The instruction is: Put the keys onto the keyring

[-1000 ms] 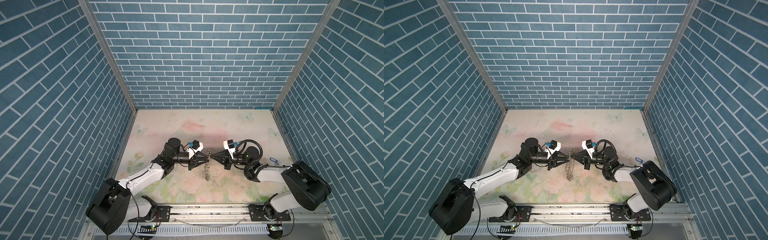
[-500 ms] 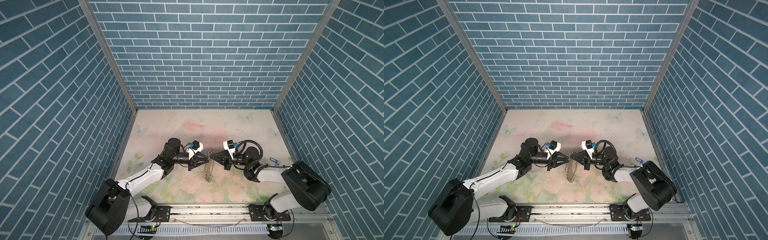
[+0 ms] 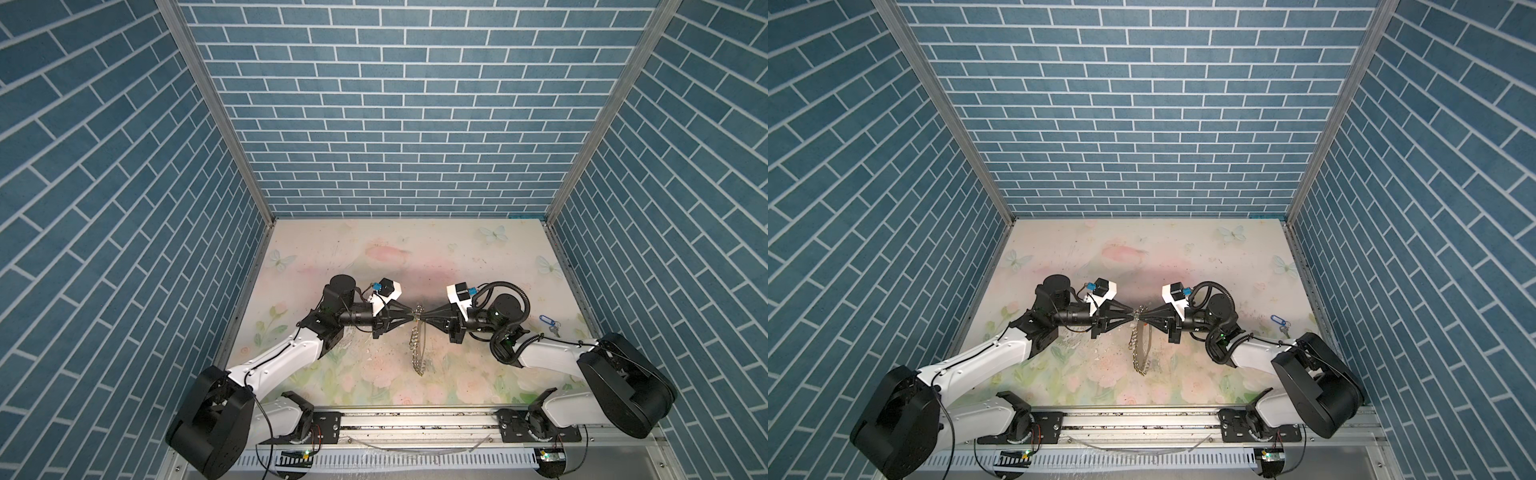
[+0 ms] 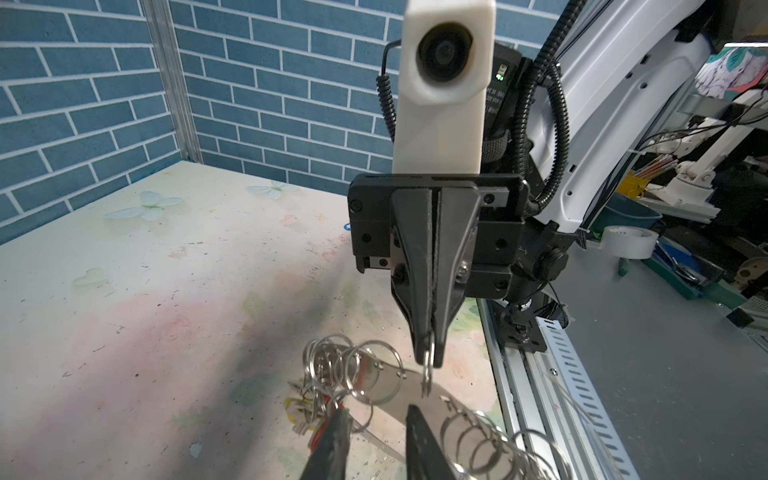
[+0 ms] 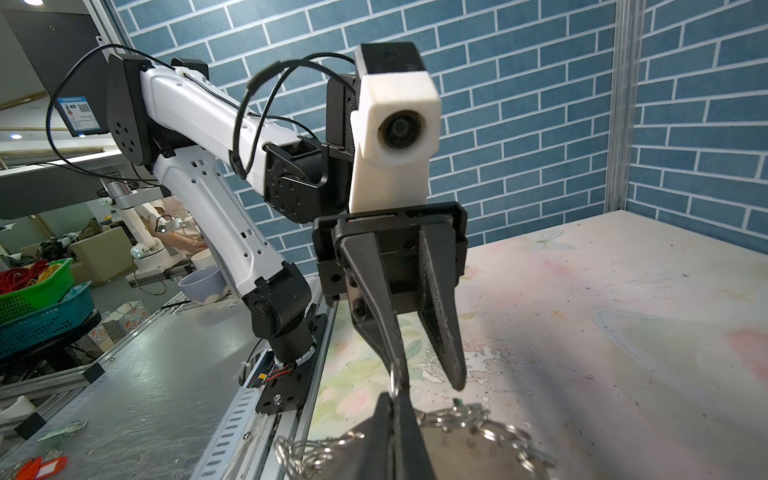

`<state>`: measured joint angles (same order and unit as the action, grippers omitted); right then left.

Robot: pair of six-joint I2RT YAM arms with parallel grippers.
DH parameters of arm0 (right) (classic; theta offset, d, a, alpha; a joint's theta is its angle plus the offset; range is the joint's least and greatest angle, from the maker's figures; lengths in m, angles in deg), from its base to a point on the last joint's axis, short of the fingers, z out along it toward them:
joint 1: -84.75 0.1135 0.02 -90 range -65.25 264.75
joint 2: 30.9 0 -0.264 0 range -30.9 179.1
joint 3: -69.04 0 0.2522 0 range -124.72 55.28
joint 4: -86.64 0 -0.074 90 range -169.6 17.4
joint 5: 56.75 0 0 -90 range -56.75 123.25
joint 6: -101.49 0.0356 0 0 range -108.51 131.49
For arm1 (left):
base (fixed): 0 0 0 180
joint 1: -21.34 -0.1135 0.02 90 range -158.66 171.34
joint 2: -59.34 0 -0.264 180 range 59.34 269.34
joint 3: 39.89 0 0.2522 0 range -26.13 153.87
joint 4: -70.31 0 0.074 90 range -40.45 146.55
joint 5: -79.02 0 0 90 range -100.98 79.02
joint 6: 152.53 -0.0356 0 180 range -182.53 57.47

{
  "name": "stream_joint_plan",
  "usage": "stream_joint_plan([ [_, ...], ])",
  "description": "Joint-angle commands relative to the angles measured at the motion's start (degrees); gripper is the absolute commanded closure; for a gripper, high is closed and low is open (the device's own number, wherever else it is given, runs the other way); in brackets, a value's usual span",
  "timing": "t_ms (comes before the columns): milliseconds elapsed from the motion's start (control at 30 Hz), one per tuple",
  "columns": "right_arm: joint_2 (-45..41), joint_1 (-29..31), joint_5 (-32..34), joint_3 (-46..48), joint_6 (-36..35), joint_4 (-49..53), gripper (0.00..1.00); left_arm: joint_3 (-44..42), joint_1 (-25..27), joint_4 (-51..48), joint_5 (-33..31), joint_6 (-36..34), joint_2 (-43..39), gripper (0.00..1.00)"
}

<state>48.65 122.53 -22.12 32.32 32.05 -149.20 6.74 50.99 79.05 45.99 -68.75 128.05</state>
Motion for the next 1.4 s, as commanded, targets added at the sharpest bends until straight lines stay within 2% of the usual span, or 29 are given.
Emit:
stream_joint_plan([
  [0,0.34,0.28,-0.98,0.29,-0.33,-3.96,1.0,-0.58,-0.2,3.0,3.71,1.4,0.18,0.76],
  [233,0.61,0.42,-0.44,0.11,-0.19,-4.3,1.0,-1.32,-0.21,5.07,7.08,2.04,-0.07,0.77],
  [400,0.4,0.54,-0.06,0.36,0.1,-5.52,1.0,-1.8,-0.13,6.37,7.79,2.25,0.61,0.71],
  [700,-1.6,0.59,0.79,0.29,-1.76,-1.45,1.0,-0.02,-0.21,-5.9,1.48,-6.26,-0.91,0.7],
  [1033,0.01,0.64,0.71,0.03,-1.4,-2.72,1.0,-0.72,-0.2,-0.01,4.4,-2.42,-0.58,0.73],
  [1233,1.13,0.82,1.14,-0.33,-1.13,-3.35,1.0,-1.27,-0.2,4.31,6.6,0.6,0.22,0.83],
  [1367,1.22,0.96,1.41,-0.42,-1.05,-3.62,1.0,-1.35,-0.17,4.66,7.24,0.94,0.27,0.84],
])
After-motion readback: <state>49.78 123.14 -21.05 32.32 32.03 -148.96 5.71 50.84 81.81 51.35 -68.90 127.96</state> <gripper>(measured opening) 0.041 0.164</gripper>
